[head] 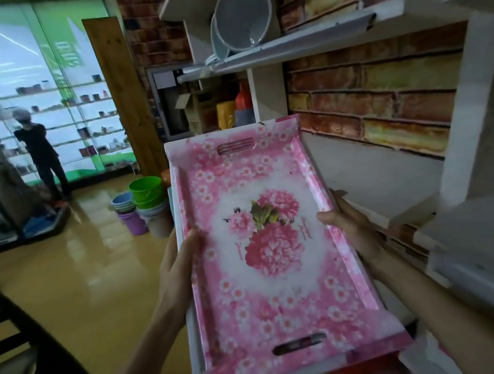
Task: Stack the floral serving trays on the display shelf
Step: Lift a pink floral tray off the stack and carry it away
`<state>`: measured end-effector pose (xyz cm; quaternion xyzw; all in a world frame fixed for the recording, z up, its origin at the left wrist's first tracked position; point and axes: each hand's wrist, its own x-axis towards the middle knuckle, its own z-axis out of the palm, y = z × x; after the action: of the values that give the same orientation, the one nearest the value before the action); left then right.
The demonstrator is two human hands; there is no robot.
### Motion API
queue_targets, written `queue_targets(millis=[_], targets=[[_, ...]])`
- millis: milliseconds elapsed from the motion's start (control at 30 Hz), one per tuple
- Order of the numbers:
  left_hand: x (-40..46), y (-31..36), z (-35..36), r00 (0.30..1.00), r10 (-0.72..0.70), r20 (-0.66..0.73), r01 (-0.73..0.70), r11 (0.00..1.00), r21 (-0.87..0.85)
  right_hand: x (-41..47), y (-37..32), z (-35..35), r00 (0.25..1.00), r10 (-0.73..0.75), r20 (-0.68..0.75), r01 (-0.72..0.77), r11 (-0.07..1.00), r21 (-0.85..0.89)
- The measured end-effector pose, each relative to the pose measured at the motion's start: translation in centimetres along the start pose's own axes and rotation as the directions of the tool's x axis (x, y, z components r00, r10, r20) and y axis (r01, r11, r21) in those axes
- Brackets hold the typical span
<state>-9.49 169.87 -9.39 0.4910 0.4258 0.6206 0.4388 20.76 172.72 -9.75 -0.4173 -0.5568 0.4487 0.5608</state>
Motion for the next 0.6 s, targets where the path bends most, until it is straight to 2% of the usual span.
queue_targets(millis=[367,500,600], targets=[[16.7,-3.7,1.9,0.997,0.037,0.065,-0.036,0.999,-0.005,15.1,2.8,-0.1,0.995,-0.035,-0.094,0.031,0.999,-0.040],[23.7,-4.8,4.5,0.995,0.024,0.097,-0.024,1.000,0.004,21.2,3.0,-2.1,0.990,-0.043,-0.132,0.036,0.998,-0.055],[28.4,-6.1,6.5,0.990,-0.036,0.138,0.038,0.999,-0.014,24.8,3.1,-3.8,0.983,-0.060,-0.175,0.045,0.995,-0.090]])
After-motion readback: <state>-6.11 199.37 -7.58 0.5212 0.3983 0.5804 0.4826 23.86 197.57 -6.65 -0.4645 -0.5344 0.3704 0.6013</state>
